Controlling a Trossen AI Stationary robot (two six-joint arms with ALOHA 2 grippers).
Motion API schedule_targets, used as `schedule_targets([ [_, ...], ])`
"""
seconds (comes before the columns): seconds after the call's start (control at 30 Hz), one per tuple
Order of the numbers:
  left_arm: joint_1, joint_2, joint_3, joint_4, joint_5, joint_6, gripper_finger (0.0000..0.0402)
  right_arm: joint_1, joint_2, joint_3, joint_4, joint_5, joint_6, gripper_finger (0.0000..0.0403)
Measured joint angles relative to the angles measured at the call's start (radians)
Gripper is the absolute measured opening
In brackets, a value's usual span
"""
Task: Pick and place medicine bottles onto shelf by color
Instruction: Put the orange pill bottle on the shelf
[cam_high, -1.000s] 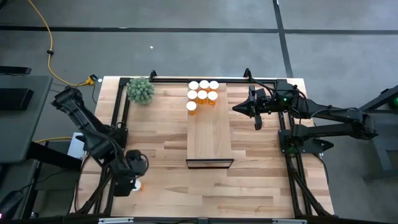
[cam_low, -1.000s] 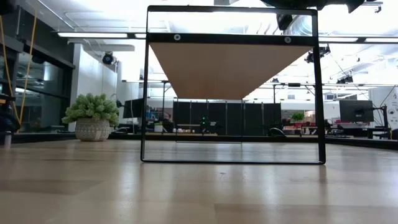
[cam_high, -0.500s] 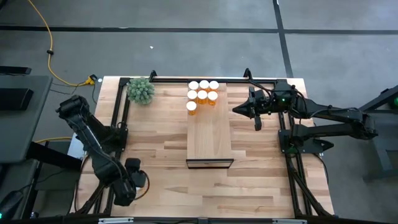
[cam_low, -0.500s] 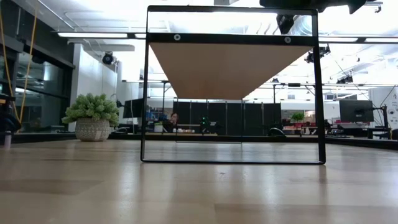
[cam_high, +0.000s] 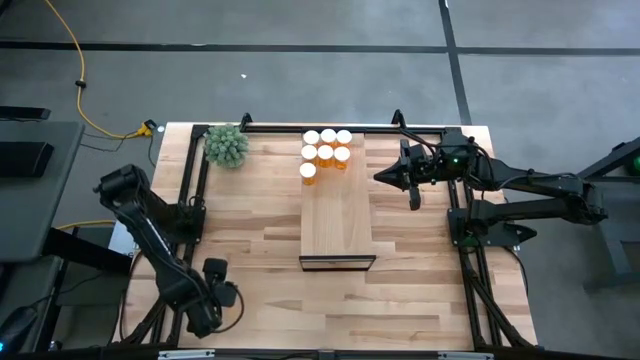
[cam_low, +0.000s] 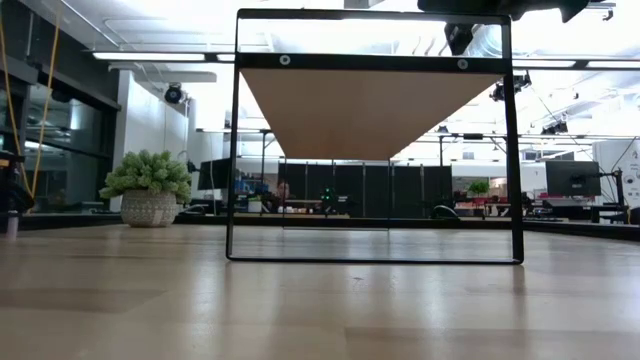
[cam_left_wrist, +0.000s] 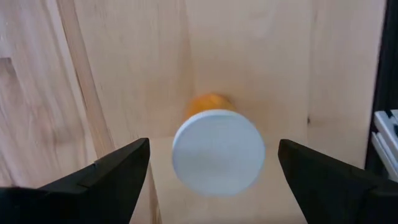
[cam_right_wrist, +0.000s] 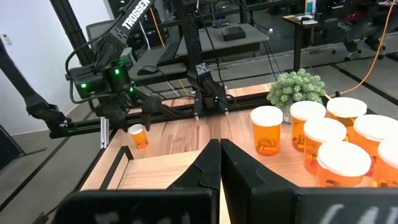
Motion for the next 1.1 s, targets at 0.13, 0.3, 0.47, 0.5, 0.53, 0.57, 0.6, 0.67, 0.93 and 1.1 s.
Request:
schedule_targets([
  [0.13, -0.001, 0.011, -0.009, 0.006, 0.013, 0.000, 0.0346, 0.000, 0.000, 0.000, 0.000, 0.000, 0.000, 0.0000],
  [0.3, -0.006, 0.014, -0.038, 0.023, 0.026, -0.003, 0.0344, 0.000, 0.000, 0.000, -0.001, 0.000, 0.000, 0.0000],
  [0.47, -0.009, 0.014, -0.053, 0.060, 0.023, 0.000, 0.0322, 0.000, 0.000, 0.000, -0.010, 0.000, 0.014, 0.0000],
  [0.5, -0.009, 0.014, -0.053, 0.065, 0.016, -0.001, 0.0317, 0.000, 0.000, 0.000, -0.012, 0.000, 0.017, 0.0000],
  [0.53, -0.009, 0.014, -0.053, 0.066, 0.012, -0.001, 0.0313, 0.000, 0.000, 0.000, -0.015, 0.000, 0.016, 0.0000],
  [0.57, -0.009, 0.014, -0.053, 0.066, 0.008, 0.000, 0.0309, 0.000, 0.000, 0.000, -0.019, 0.000, 0.017, 0.0000],
  [0.6, -0.009, 0.013, -0.053, 0.065, 0.005, 0.000, 0.0306, 0.000, 0.000, 0.000, -0.022, 0.000, 0.017, 0.0000],
  [0.67, -0.009, 0.013, -0.053, 0.065, -0.003, 0.000, 0.0301, 0.000, 0.000, 0.000, -0.023, 0.000, 0.016, 0.0000],
  [0.93, -0.009, 0.013, -0.053, 0.060, -0.006, 0.022, 0.0268, 0.000, 0.000, 0.000, -0.023, 0.000, 0.016, 0.0000],
  [1.1, -0.009, 0.013, -0.053, 0.053, -0.007, 0.043, 0.0235, 0.000, 0.000, 0.000, -0.023, 0.000, 0.016, 0.0000],
])
